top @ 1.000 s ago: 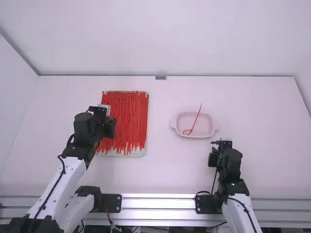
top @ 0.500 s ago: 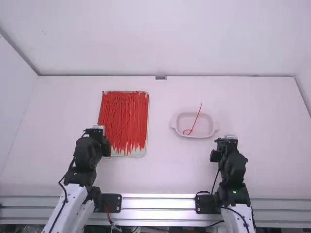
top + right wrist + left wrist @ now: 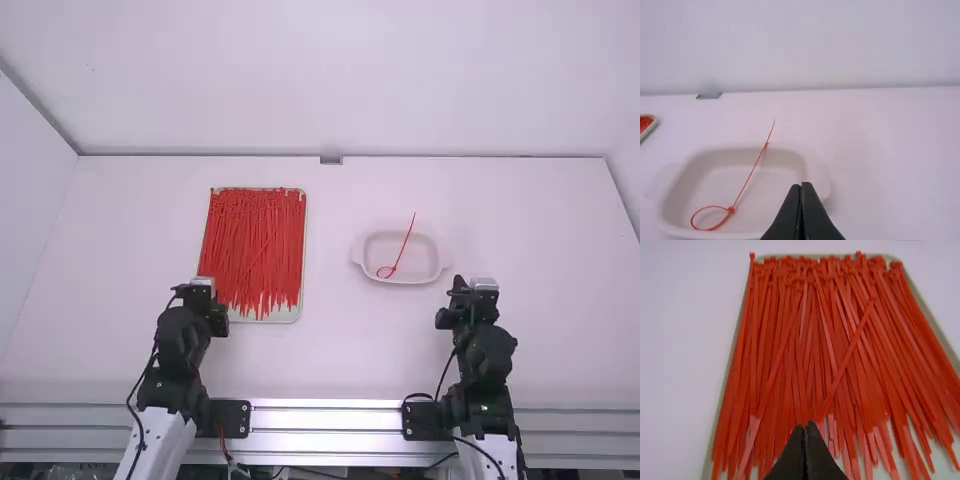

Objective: Fasten the cable tie

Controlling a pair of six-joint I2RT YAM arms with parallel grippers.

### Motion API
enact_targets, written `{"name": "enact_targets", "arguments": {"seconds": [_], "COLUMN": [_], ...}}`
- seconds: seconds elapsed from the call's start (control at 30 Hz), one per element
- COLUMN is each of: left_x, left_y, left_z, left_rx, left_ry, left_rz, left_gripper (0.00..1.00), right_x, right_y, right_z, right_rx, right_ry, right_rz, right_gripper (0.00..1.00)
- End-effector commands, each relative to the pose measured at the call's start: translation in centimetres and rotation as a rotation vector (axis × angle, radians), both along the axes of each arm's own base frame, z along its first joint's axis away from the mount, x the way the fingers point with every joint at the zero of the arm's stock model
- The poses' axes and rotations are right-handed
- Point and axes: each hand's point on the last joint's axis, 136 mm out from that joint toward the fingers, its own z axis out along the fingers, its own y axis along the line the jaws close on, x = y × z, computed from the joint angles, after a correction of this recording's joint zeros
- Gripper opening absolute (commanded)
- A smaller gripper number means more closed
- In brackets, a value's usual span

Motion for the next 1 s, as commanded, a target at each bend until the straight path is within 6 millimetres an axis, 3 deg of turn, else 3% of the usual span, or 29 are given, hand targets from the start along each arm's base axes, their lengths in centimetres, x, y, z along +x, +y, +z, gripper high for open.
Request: {"name": "enact_targets", "arguments": {"seconds": [0.0,0.2,0.97], "left_x": [0.0,0.3,0.1], "left_y": [0.0,0.0,0.0], "left_z": [0.4,2.4,7.8], "left_rx": [0.003,0.003,0.003], "left_ry": [-0.027,-0.116,-0.354], "left_rz": [0.003,0.003,0.003], "left_gripper": [0.0,0.0,0.0], "right_x": [-0.1,-0.3,-0.3], "right_y": [0.0,0.0,0.0], "right_z": [0.1,1.4,1.4], "right_rx": [0.003,0.003,0.003], "right_ry": [-0.017,-0.073,-0.073], "right_rz": [-0.001,0.0,0.0], "right_gripper": [0.0,0.0,0.0]}}
